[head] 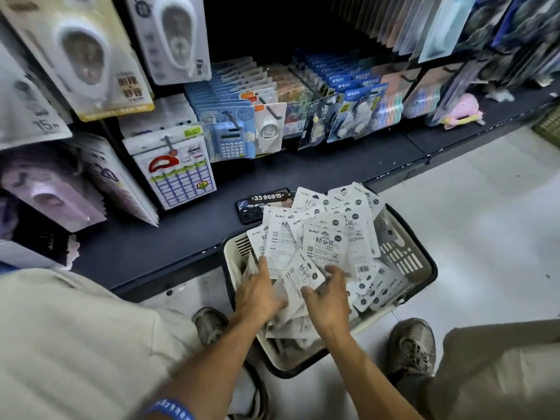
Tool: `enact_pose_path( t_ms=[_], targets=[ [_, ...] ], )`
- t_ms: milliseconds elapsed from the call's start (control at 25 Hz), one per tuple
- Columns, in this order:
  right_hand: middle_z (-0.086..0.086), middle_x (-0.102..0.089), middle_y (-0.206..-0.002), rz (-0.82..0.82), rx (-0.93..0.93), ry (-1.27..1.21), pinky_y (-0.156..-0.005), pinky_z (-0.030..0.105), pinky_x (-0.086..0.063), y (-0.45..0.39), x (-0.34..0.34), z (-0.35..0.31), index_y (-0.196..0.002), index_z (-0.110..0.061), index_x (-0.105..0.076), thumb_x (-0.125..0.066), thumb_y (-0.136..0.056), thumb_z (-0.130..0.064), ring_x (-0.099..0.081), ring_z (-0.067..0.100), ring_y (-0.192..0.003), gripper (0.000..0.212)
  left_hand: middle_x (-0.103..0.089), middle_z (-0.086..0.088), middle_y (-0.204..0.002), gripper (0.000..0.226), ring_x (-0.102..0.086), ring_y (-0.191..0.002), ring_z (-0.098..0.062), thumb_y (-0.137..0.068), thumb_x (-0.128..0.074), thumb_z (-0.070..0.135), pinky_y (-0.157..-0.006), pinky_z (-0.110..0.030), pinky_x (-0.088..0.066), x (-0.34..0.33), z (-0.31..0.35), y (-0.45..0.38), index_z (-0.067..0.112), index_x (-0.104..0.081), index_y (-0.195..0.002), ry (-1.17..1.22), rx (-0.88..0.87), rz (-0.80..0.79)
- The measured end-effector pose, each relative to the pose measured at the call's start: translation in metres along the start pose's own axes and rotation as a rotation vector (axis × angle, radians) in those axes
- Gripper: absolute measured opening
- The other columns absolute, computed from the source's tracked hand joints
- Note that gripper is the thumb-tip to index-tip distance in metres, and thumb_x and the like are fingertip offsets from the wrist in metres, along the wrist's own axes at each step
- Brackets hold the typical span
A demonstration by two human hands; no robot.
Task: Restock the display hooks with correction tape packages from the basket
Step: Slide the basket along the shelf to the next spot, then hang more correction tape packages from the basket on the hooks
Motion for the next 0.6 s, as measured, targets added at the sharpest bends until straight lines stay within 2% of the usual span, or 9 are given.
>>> enact_pose_path(
  t_ms=[80, 120, 200, 320, 360, 400, 480, 560, 600],
  targets=[
    [-0.001, -0.071, -0.105, -0.265, -0.15, -0.066, -0.065, 0.023, -0.05, 0.0, -0.024, 0.015, -0.126, -0.01, -0.061, -0.068, -0.091, -0.015, -0.064, 0.008, -0.08, 0.036, -0.062, -0.015, -0.134, 0.084, -0.064, -0.115, -0.029, -0.095, -0.065, 0.012, -0.095, -0.04, -0.057, 0.002, -0.001, -0.003, 0.009, -0.011, -0.159, -0.094, 0.051, 0.07],
    [-0.001, -0.073, -0.105, -0.309, -0.106, -0.035, -0.063, 0.02, -0.05, -0.001, -0.027, 0.012, -0.123, -0.01, -0.067, -0.066, -0.092, -0.012, -0.064, 0.005, -0.078, 0.031, -0.065, -0.015, -0.13, 0.074, -0.065, -0.114, -0.029, -0.096, -0.06, 0.005, -0.094, -0.038, -0.058, 0.005, -0.003, -0.005, 0.006, -0.018, -0.158, -0.087, 0.071, 0.109],
    [-0.003, -0.074, -0.113, -0.25, 0.021, -0.064, -0.066, 0.016, -0.05, -0.004, -0.018, -0.009, -0.113, -0.015, -0.074, -0.064, -0.09, -0.008, -0.066, 0.003, -0.081, 0.026, -0.069, -0.014, -0.122, 0.055, -0.068, -0.111, -0.03, -0.096, -0.059, 0.004, -0.088, -0.036, -0.058, 0.021, -0.005, -0.006, 0.003, -0.038, -0.148, -0.031, 0.105, 0.166],
    [-0.02, -0.065, -0.107, -0.114, 0.145, -0.315, -0.072, 0.021, -0.05, -0.005, 0.016, -0.056, -0.081, -0.025, -0.073, -0.068, -0.086, -0.013, -0.064, -0.001, -0.08, 0.014, -0.071, -0.012, -0.113, 0.016, -0.069, -0.102, -0.032, -0.09, -0.063, 0.007, -0.073, -0.031, -0.051, 0.067, 0.001, 0.006, 0.01, -0.067, -0.105, 0.055, 0.085, 0.241],
    [-0.022, -0.063, -0.102, -0.113, 0.192, -0.374, -0.075, 0.025, -0.051, -0.006, 0.026, -0.073, -0.075, -0.029, -0.07, -0.068, -0.086, -0.013, -0.063, -0.001, -0.083, 0.02, -0.072, -0.011, -0.107, 0.01, -0.068, -0.096, -0.033, -0.087, -0.062, 0.005, -0.069, -0.03, -0.047, 0.087, 0.006, 0.011, 0.014, -0.066, -0.087, 0.063, 0.069, 0.251],
    [-0.021, -0.065, -0.102, -0.141, 0.235, -0.429, -0.079, 0.029, -0.052, -0.005, 0.032, -0.091, -0.076, -0.03, -0.071, -0.067, -0.089, -0.012, -0.065, 0.001, -0.089, 0.023, -0.072, -0.011, -0.1, 0.017, -0.066, -0.09, -0.034, -0.083, -0.062, 0.003, -0.067, -0.031, -0.045, 0.107, 0.011, 0.016, 0.017, -0.059, -0.073, 0.051, 0.052, 0.27],
    [-0.005, -0.075, -0.107, -0.241, 0.3, -0.541, -0.084, 0.033, -0.056, 0.001, 0.036, -0.122, -0.089, -0.022, -0.076, -0.064, -0.093, -0.01, -0.071, 0.015, -0.1, 0.017, -0.071, -0.009, -0.087, 0.024, -0.066, -0.084, -0.037, -0.075, -0.064, 0.003, -0.063, -0.031, -0.043, 0.147, 0.023, 0.026, 0.018, -0.05, -0.063, 0.033, -0.01, 0.327],
    [0.012, -0.076, -0.102, -0.319, 0.373, -0.58, -0.08, 0.032, -0.056, 0.011, 0.036, -0.15, -0.092, -0.011, -0.072, -0.063, -0.095, -0.016, -0.072, 0.026, -0.097, 0.011, -0.068, -0.004, -0.073, 0.013, -0.066, -0.075, -0.034, -0.072, -0.067, 0.004, -0.054, -0.03, -0.039, 0.188, 0.034, 0.039, 0.014, -0.062, -0.066, 0.101, -0.098, 0.39],
    [0.019, -0.072, -0.102, -0.354, 0.407, -0.583, -0.079, 0.033, -0.054, 0.016, 0.035, -0.162, -0.091, -0.005, -0.067, -0.064, -0.094, -0.022, -0.07, 0.032, -0.095, 0.017, -0.067, -0.001, -0.07, 0.01, -0.066, -0.071, -0.029, -0.073, -0.07, 0.007, -0.051, -0.029, -0.04, 0.206, 0.037, 0.044, 0.016, -0.07, -0.07, 0.154, -0.132, 0.399]
  ],
)
Point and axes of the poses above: each hand's wrist, its own y-axis away from the middle knuckle, its own x-axis out of the back of the hand, z = x × y, the point moved 9 cm from there along -y, towards the middle knuckle
